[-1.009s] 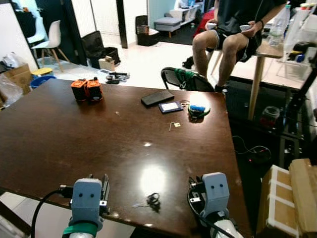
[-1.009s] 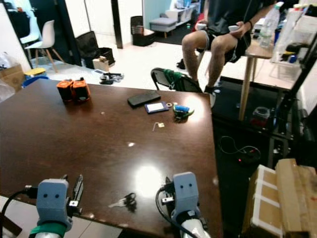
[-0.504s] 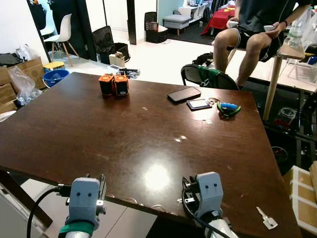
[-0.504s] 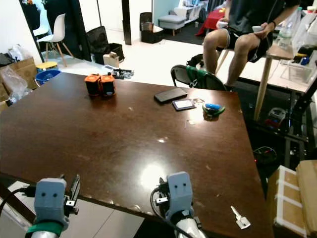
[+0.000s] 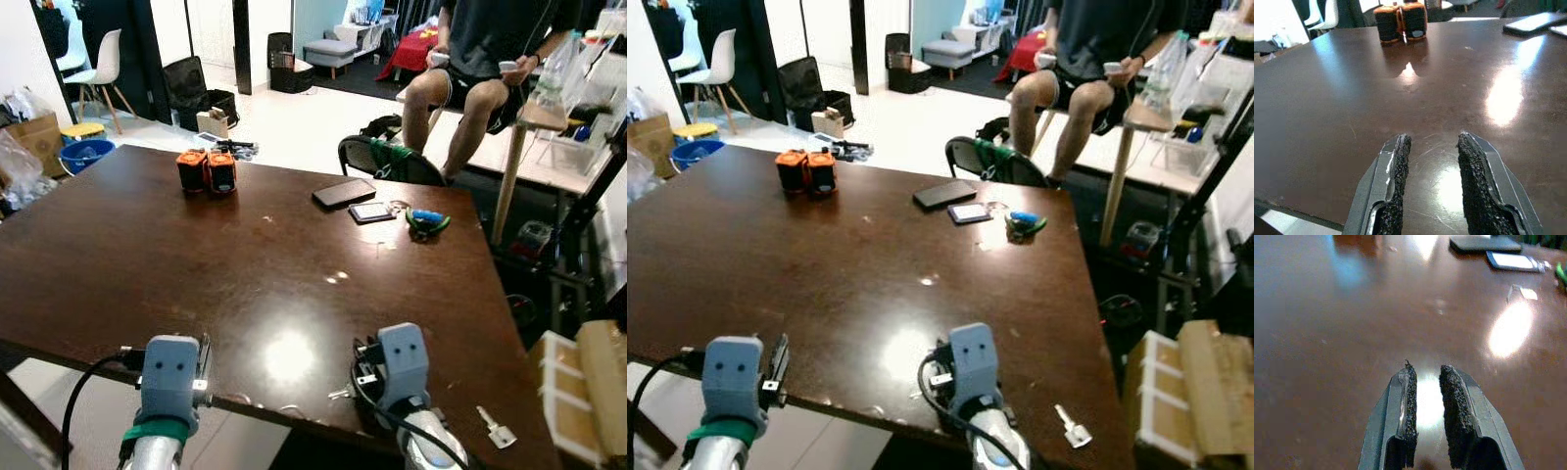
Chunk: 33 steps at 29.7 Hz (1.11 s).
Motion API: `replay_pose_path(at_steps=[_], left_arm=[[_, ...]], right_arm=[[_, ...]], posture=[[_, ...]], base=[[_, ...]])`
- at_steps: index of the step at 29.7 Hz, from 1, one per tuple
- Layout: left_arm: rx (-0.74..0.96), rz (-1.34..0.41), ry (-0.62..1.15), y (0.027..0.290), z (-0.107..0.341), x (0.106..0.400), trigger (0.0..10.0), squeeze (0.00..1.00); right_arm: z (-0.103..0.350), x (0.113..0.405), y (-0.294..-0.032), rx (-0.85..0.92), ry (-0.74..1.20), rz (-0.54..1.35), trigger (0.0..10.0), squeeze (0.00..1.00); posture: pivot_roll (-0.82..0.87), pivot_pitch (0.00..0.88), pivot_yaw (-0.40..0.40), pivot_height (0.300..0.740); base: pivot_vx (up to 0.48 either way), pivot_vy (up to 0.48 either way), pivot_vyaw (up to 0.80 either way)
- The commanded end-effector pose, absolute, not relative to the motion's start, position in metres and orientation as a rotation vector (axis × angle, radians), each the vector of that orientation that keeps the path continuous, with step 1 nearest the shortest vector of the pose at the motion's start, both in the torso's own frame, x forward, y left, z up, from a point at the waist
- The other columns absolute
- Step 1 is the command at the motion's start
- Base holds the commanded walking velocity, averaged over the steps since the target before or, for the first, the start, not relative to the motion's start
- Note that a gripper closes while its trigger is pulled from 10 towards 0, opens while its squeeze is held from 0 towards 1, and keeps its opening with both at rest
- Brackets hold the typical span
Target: Hang keys on a hook
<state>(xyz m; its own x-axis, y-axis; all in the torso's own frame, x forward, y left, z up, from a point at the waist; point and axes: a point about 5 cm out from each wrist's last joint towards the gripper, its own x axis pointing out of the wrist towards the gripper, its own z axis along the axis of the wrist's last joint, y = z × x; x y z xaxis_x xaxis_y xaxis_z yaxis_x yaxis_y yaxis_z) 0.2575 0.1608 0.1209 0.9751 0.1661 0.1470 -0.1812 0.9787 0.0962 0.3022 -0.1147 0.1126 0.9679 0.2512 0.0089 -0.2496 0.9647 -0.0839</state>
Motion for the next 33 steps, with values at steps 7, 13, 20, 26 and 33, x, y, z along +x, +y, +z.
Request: replay_pose_path(at_steps=[7, 13, 20, 26, 33], left_arm=[[0.102, 0.159, -0.209, 0.163, 0.142, 0.246, 10.0, 0.0], [0.094, 0.059, -0.225, 0.157, 0.148, 0.232, 10.0, 0.0], [0.032, -0.028, -0.197, 0.151, 0.149, 0.221, 10.0, 0.0], [0.026, -0.045, -0.18, 0.152, 0.15, 0.222, 10.0, 0.0], [0.0, -0.036, -0.162, 0.157, 0.15, 0.221, 10.0, 0.0]], right_arm=[[0.127, 0.308, -0.117, -0.017, -0.079, 0.274, 10.0, 0.0], [0.134, 0.314, -0.117, -0.023, -0.05, 0.368, 10.0, 0.0], [0.122, 0.29, -0.143, 0.008, 0.013, 0.366, 10.0, 0.0], [0.116, 0.282, -0.158, 0.078, 0.053, 0.317, 10.0, 1.0], [0.117, 0.279, -0.163, 0.123, 0.08, 0.322, 10.0, 0.07]], posture=[[-0.12, 0.06, -0.002, 0.74], [-0.14, 0.078, 0.039, 0.74], [-0.14, 0.091, 0.07, 0.74], [-0.13, 0.098, 0.093, 0.74], [-0.13, 0.099, 0.097, 0.74]], base=[[0.0, 0.0, 0.0], [0.0, 0.0, 0.0], [0.0, 0.0, 0.0], [0.0, 0.0, 0.0], [0.0, 0.0, 0.0]])
